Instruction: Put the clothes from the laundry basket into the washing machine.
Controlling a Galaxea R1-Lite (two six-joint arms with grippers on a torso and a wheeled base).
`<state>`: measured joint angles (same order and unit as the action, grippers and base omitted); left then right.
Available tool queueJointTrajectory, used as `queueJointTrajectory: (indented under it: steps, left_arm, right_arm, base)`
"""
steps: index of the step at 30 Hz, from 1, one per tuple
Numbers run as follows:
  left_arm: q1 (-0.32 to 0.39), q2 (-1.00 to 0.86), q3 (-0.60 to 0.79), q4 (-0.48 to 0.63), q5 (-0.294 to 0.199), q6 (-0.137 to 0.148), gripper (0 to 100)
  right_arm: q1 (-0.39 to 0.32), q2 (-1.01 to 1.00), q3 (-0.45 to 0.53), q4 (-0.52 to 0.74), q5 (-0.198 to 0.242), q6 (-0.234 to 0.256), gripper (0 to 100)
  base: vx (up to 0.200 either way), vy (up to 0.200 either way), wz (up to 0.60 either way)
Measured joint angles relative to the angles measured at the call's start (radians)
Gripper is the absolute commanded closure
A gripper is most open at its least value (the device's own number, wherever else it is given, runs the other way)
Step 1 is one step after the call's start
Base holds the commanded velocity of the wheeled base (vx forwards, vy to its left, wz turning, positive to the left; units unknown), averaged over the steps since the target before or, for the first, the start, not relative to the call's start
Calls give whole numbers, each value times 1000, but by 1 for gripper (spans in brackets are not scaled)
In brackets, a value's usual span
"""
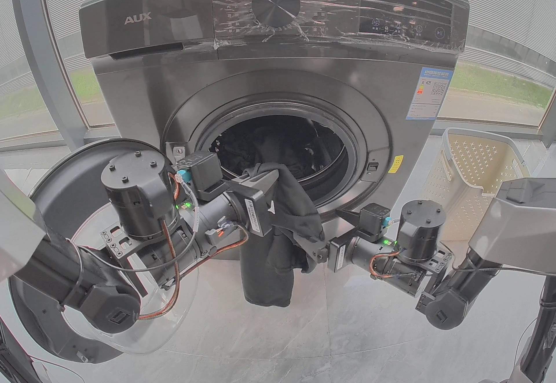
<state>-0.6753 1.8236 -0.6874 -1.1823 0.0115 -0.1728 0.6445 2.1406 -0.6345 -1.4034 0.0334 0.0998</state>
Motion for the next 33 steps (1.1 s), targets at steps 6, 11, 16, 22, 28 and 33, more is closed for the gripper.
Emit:
queueJointTrajectory:
  steps: [6, 11, 16, 22, 28, 33]
  left_arm:
    - [-1, -2, 11, 0, 0, 0, 100]
    - [-3, -4, 15, -1, -1, 1, 100]
    - [-3, -4, 14, -1, -2, 0, 100]
    - [-4, -4, 12, -3, -4, -1, 100]
    - [-4, -4, 12, -4, -4, -1, 100]
    - [-4, -5, 14, -6, -6, -1, 100]
  right_arm:
    - [-38, -45, 10, 8, -1, 0, 0]
    - [-58, -56, 11, 10, -2, 0, 0]
    - [-59, -53, 11, 8, -2, 0, 0]
    - [-49, -23, 7, -4, 1, -1, 0]
    - [-35, 18, -13, -7, 3, -2, 0]
    - [-30, 42, -43, -8, 2, -1, 0]
  base:
    - [0, 0, 0]
    - [0, 0, 0]
    - [0, 0, 0]
    - [0, 0, 0]
    - [0, 0, 0]
    - [0, 0, 0]
